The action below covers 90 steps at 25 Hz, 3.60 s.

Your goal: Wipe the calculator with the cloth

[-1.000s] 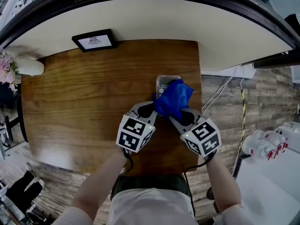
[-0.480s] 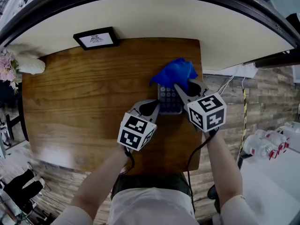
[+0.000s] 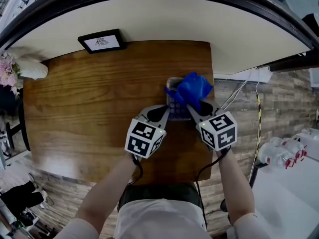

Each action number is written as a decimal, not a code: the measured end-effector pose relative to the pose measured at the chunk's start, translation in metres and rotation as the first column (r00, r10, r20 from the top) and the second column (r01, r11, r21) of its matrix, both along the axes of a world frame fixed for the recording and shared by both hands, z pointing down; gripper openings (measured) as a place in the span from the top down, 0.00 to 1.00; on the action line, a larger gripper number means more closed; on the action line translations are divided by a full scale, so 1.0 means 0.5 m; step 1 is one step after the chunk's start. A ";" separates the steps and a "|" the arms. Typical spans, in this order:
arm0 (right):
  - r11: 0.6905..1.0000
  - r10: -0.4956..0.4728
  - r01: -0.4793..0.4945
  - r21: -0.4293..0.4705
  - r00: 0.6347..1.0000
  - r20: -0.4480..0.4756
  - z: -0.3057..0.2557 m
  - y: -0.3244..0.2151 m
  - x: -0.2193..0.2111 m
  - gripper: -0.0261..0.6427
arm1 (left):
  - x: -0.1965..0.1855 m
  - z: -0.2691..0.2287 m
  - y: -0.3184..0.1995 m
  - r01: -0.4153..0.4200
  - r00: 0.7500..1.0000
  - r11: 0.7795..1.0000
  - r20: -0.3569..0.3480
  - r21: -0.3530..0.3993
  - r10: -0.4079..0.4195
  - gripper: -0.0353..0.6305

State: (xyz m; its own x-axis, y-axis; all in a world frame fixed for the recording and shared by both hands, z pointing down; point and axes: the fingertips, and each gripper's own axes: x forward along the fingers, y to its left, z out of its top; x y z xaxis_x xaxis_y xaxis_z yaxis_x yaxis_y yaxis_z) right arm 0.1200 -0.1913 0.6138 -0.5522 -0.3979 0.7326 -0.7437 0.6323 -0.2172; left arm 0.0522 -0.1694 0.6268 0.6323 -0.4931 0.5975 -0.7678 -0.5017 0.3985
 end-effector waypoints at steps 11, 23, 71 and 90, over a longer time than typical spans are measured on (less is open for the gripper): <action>0.993 -0.050 0.051 -0.106 0.999 0.016 -0.007 0.144 -0.009 0.84 | -0.003 0.003 0.023 0.026 1.000 0.999 -0.005 -0.046 -0.026 0.94; 0.999 -0.021 0.022 -0.044 0.999 0.028 -0.122 0.203 -0.027 0.84 | -0.060 -0.056 0.109 -0.025 0.994 0.999 0.103 -0.028 0.027 0.94; 0.743 0.061 -0.225 0.630 0.961 0.271 -0.912 0.275 0.016 0.84 | -0.158 -0.907 0.164 -0.052 0.993 0.677 0.111 0.734 -0.043 0.94; 0.772 0.067 -0.216 0.598 0.963 0.262 -0.877 0.293 0.027 0.84 | -0.136 -0.889 0.175 -0.041 0.994 0.693 0.100 0.720 -0.045 0.94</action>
State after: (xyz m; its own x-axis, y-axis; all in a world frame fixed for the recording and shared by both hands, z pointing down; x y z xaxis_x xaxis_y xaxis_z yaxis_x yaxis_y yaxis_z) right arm 0.1335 -0.0447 0.1752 -0.5644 -0.8073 0.1725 -0.8175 0.5756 0.0190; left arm -0.0161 -0.0819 0.1824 0.5878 -0.8002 0.1190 -0.7832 -0.5997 -0.1639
